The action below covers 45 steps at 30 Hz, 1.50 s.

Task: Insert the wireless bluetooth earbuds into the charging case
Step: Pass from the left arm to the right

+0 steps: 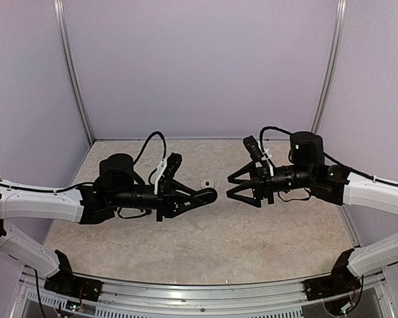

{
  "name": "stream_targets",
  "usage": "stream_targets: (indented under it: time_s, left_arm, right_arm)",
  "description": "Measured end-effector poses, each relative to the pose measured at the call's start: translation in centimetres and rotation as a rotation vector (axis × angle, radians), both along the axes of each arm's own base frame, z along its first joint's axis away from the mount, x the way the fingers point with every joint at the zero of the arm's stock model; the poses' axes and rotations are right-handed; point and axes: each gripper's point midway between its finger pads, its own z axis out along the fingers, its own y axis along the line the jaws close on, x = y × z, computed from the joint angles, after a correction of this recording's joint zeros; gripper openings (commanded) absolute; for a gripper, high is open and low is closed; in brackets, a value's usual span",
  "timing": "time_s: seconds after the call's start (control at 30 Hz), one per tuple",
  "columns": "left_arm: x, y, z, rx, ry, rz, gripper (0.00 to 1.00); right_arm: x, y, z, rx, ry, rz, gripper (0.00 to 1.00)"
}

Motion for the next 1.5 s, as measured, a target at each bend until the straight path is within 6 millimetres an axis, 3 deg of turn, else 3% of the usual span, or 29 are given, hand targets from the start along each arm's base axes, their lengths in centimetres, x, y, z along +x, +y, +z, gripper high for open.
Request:
stream_targets:
  time_s: [0.43, 0.83, 1.5]
  left_arm:
    - [-1.0, -0.2, 1.4, -0.058, 0.012, -0.057, 0.04]
    - [-1.3, -0.4, 2.3, -0.094, -0.015, -0.07, 0.04]
    - [-1.6, -0.7, 3.2, -0.129, -0.042, -0.082, 0.03]
  right_arm:
    - [-3.2, 2.7, -1.1, 0.037, 0.023, 0.152, 0.53]
    - [-3.5, 4.1, -1.3, 0.067, 0.007, 0.193, 0.46]
    - [-3.8, 4.6, 0.8, 0.153, -0.027, 0.219, 0.29]
